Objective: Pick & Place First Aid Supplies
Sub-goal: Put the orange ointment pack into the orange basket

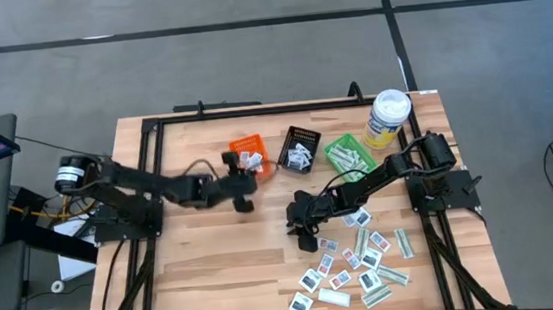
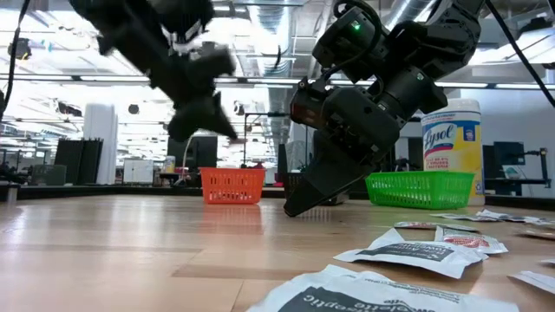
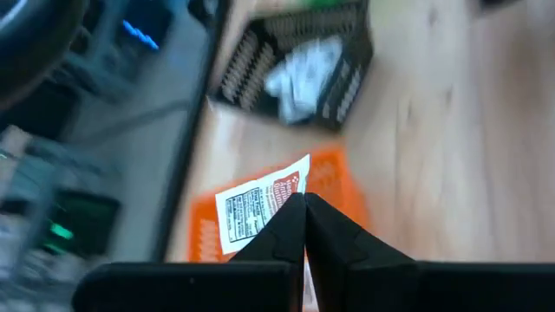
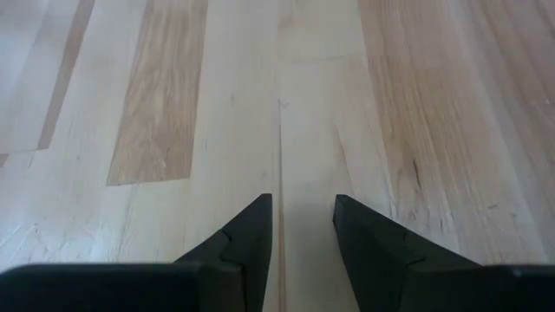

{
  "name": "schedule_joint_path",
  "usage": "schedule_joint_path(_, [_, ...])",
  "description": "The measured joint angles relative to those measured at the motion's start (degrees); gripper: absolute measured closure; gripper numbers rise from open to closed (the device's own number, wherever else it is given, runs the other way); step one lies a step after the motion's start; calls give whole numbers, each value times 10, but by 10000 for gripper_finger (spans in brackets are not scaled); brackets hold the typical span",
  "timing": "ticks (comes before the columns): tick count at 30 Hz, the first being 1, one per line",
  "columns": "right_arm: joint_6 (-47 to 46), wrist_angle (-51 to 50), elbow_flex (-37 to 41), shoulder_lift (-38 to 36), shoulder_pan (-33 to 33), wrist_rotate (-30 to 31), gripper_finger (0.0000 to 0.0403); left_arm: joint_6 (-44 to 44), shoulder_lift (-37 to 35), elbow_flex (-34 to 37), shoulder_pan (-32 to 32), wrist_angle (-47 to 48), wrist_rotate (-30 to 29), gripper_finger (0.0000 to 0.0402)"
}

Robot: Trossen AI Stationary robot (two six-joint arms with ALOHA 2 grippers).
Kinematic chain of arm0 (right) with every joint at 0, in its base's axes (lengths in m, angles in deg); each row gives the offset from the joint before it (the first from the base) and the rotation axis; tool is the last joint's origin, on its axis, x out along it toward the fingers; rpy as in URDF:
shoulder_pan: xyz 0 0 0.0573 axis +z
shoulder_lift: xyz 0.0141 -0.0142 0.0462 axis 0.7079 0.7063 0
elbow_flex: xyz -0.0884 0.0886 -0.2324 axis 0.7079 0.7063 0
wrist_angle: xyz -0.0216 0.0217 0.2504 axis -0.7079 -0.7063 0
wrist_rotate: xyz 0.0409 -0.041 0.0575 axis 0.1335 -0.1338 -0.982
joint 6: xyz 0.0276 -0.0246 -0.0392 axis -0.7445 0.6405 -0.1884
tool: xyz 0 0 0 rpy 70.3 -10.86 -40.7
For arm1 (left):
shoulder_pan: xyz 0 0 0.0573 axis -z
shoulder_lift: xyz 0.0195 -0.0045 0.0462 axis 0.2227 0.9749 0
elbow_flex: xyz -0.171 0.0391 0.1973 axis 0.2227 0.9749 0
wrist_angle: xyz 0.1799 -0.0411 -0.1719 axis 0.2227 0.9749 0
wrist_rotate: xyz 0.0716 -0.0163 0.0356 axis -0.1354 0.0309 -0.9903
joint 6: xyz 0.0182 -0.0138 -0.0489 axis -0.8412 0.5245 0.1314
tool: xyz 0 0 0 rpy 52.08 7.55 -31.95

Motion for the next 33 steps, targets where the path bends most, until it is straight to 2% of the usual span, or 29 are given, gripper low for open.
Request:
schedule_joint_path(4, [0,0,0,0,0,0,280,50,2,27,-77,-1,95,393])
schedule_joint_path(8, [0,0,0,0,0,0,280,69,3,44,-110,-9,103,374])
schedule_joint_path(11, [0,0,0,0,0,0,280,70,3,50,-114,-39,111,349])
schedule_joint_path(14, [0,1,0,0,0,0,280,84,3,51,-108,-66,142,320])
schedule_joint_path(19, [0,13,0,1,0,0,280,132,3,51,-71,-126,199,292])
schedule_joint_path(25, [1,24,1,1,-2,0,280,203,3,51,11,-195,317,291])
schedule_joint_path(30, [-15,8,-14,0,-12,-14,280,205,3,51,81,-196,331,296])
schedule_joint_path(33, [-24,-61,-35,-15,-13,-48,280,205,4,51,112,-196,330,297])
